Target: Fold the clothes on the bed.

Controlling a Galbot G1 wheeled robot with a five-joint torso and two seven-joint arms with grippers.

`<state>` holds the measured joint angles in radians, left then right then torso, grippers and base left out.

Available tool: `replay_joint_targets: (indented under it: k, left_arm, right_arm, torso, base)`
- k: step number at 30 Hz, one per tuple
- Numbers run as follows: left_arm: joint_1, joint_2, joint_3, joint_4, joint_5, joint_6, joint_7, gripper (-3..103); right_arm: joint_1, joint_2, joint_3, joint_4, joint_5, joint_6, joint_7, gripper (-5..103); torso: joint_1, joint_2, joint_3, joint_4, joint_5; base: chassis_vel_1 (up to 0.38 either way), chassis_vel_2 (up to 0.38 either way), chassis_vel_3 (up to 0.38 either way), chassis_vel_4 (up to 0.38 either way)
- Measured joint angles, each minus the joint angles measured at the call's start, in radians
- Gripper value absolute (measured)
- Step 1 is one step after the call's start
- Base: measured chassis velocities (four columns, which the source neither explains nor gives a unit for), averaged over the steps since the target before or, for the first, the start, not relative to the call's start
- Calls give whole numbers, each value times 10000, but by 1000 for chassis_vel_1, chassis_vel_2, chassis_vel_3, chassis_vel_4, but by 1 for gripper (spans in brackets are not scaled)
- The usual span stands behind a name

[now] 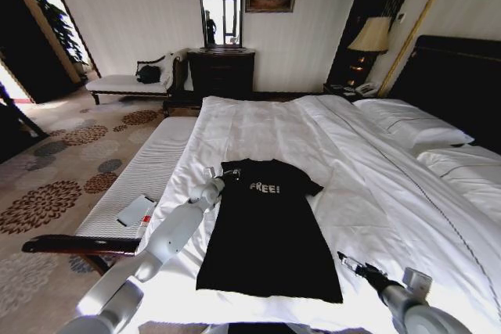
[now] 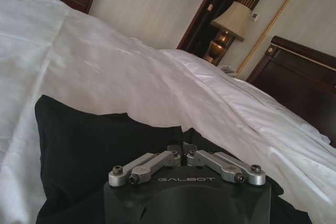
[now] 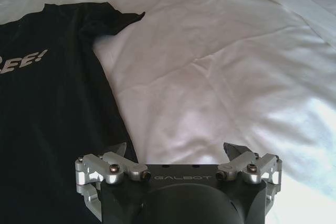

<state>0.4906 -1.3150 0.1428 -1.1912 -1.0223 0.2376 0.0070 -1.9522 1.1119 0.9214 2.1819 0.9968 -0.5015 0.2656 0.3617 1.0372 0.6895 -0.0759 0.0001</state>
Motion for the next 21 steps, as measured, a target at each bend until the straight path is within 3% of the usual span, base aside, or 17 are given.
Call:
replay_joint_targets:
  k: [12,14,17,21]
  left_arm:
    - [466,268,-64,-93,132,24,0,0]
    - [558,203,-129,-117,192,24,0,11]
    - [577,54,-198,-11,258,24,0,16]
    - [530,-245,-290,213,323,23,0,32]
  right_arm:
    - [-21,56,-59,-46,-51,96,-85,100]
    - [-21,96,-86,-5,-60,96,-83,100]
    - [-27,151,-93,30,-67,96,-83,100]
    - [-39,244,-128,86,-94,96,-82,100]
  torso:
    - [-1,0,0,5,-1]
    - [0,0,0,4,-1]
    - [-1,0,0,4,-1]
    - [0,0,0,0,-1]
  base:
    - [0,0,0,0]
    - [0,0,0,0]
    - [0,0,0,0]
    - [0,0,0,0]
